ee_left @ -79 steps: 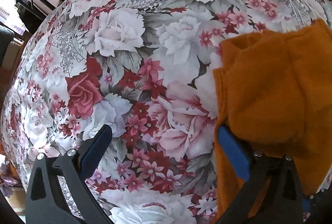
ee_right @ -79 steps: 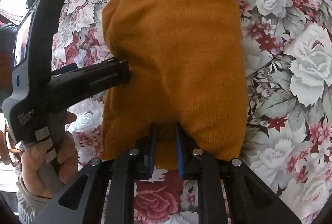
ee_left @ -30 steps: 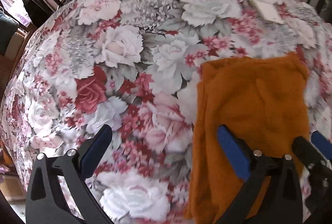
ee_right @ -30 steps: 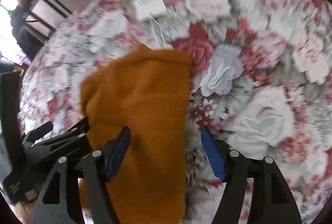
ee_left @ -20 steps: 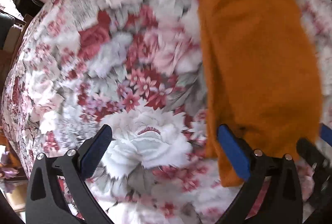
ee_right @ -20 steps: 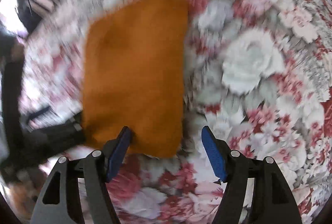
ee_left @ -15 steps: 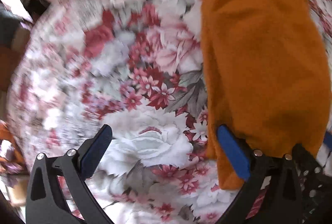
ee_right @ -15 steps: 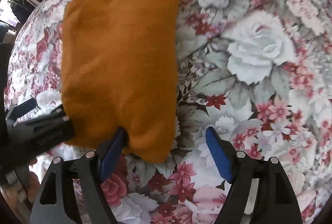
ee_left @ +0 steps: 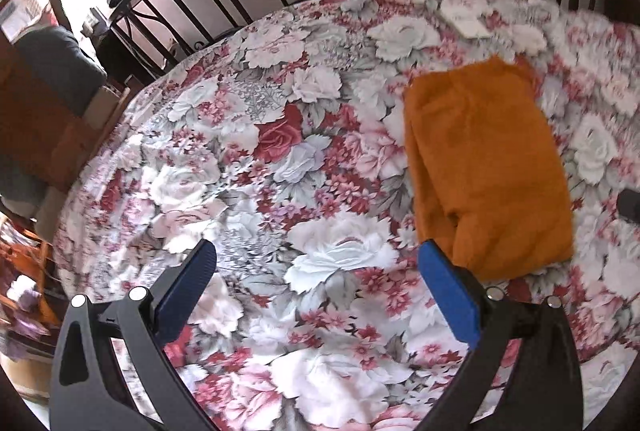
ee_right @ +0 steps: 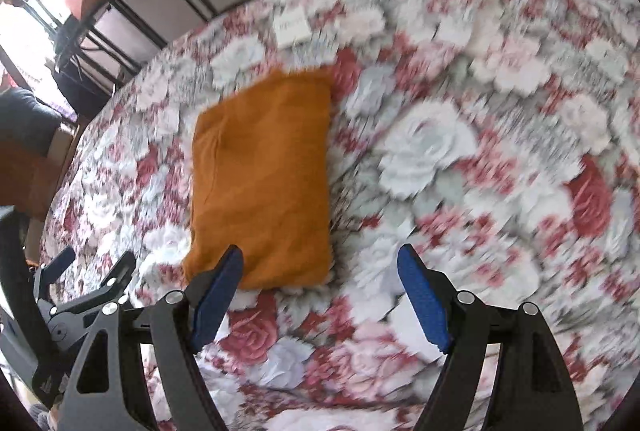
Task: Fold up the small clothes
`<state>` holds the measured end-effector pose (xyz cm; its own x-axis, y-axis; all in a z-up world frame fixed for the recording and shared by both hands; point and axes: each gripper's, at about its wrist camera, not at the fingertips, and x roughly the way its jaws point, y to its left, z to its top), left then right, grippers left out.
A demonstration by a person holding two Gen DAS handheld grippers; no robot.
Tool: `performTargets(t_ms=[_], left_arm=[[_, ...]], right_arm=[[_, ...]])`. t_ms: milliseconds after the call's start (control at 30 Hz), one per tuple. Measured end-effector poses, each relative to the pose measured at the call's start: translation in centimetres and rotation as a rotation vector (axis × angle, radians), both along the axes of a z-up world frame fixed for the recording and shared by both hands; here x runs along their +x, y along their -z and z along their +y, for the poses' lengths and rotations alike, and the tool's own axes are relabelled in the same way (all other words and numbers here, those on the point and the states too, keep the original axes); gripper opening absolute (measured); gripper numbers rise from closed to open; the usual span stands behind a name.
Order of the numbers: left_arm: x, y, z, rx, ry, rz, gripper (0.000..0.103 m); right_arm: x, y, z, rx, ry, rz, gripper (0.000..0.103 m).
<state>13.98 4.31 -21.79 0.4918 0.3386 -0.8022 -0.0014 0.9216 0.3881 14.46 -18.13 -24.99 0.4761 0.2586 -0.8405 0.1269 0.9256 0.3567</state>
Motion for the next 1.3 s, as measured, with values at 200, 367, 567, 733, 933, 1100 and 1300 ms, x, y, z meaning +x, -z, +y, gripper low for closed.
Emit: performTargets(t_ms=[200, 367, 567, 733, 933, 1100, 1300], left_arm=[[2.5, 2.4, -0.5, -0.045, 0.004, 0.064, 0.098], [5.8, 4.1, -1.6, -0.054, 0.009, 0.096, 0.098], [9.3, 6.8, -1.7, -0.067, 0.006, 0.172, 0.098], [10.8, 8.8, -1.1, -0.088, -0.026, 0.218, 0.099], [11.4, 10.1, -1.9, -0.029, -0.013, 0.226, 0.099], [11.5, 9.5, -2.0, -0.027, -0.01, 0.216, 0.099], [11.1, 7.4, -2.2, -0.086, 0.005, 0.182, 0.098]], right_arm=[[1.5, -0.2, 1.5, 0.066, -0.045, -0.052, 0.044], [3.6, -0.6, 3.5, -0.017, -0.103, -0.088, 0.044], [7.4, 1.5, 3.5, -0.054, -0.118, -0.062, 0.044], [9.6, 5.6, 4.0, -0.068, -0.137, 0.017, 0.044], [10.5, 8.8, 4.2, -0.014, -0.133, 0.096, 0.053], [10.3, 8.4, 3.3, 0.055, -0.091, 0.115, 0.054], [9.6, 5.4, 3.6, 0.08, -0.101, 0.051, 0.055]])
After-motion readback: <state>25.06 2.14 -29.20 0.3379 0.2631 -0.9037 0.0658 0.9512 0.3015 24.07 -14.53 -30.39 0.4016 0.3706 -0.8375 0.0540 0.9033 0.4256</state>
